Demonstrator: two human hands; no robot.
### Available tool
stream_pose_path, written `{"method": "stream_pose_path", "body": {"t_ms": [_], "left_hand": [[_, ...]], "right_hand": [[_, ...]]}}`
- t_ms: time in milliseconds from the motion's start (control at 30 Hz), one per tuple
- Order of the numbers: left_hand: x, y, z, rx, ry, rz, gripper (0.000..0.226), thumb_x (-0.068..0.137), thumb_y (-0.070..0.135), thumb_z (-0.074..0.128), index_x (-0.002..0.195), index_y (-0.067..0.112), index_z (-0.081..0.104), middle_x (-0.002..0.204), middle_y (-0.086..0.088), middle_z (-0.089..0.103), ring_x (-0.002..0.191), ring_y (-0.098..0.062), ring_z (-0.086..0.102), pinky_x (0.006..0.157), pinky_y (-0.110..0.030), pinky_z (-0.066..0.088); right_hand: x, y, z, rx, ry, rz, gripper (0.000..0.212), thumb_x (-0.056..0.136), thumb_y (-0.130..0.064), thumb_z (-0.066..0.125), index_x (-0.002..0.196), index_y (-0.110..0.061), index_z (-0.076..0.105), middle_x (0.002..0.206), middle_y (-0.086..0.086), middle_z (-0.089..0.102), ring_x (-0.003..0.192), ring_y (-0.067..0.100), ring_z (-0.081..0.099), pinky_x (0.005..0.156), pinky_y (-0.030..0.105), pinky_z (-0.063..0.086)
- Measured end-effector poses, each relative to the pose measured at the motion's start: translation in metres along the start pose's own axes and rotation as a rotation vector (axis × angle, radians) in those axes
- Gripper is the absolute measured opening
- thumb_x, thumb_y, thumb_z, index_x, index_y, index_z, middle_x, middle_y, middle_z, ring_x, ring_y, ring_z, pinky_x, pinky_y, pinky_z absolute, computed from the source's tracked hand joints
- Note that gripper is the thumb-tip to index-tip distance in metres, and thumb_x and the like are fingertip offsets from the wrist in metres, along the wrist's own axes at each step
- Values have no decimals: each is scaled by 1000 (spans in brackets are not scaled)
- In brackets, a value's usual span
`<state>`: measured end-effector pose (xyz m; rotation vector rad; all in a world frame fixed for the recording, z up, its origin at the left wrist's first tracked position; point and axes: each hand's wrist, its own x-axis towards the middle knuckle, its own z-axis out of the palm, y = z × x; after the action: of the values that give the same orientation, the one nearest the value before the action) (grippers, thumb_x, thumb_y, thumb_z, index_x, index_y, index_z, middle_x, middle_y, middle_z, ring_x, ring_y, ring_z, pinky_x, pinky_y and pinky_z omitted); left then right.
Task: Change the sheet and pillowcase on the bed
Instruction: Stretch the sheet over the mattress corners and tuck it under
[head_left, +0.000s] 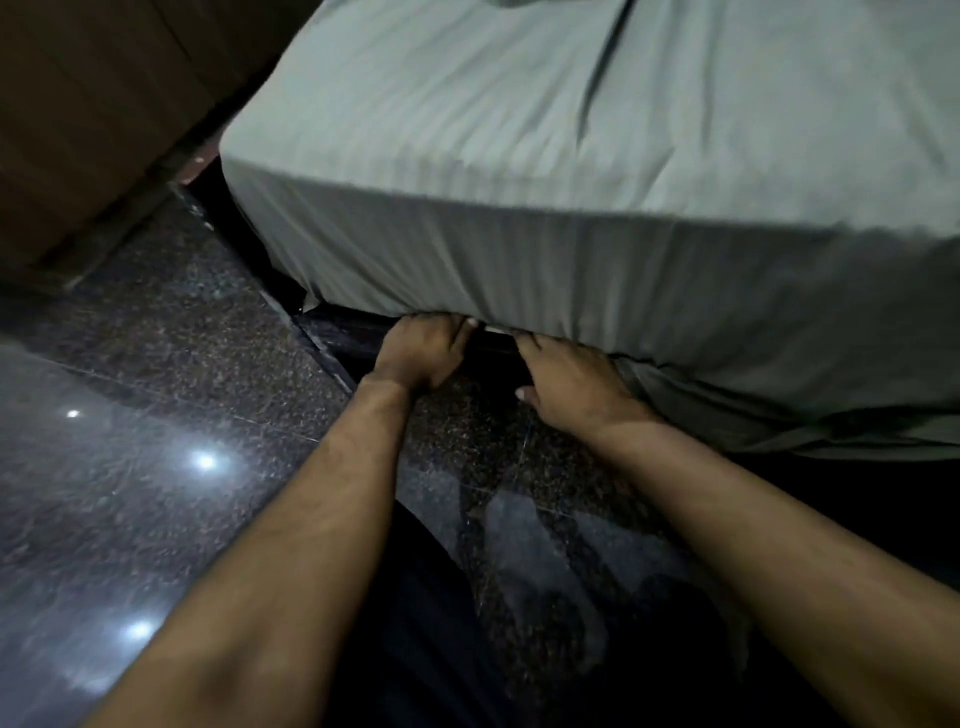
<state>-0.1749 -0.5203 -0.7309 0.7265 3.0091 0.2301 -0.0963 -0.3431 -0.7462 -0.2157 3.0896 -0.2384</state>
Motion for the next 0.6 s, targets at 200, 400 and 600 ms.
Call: {"method": "stream_pose_path", "body": {"t_ms": [200,400,600], "left_hand": [[-10,13,-15,117,16,-37,43,106,44,40,119,14,67,113,-22,69,103,-43,66,79,-43,50],[-48,15,-25,99,203,-12,34,99,43,50,110,18,72,93,-18,73,87,-40,68,66,-43,53],[-44,82,-4,-41,-21,476,51,98,36,37,132,8,63,131,-13,65,118,-32,61,97,-36,51]], "right_hand": [[-67,30,4,-74,-10,-27,86,95,-35,60,161,-23,6,168,-7,2,153,14,11,123,36,8],[-85,43,8,-132,137,53,60,91,-27,64,145,-9,46,145,10,49,128,29,50,110,43,39],[-113,56,-1,-155,81,153,60,93,-33,62,146,-9,46,150,11,47,134,33,47,113,47,38]]}}
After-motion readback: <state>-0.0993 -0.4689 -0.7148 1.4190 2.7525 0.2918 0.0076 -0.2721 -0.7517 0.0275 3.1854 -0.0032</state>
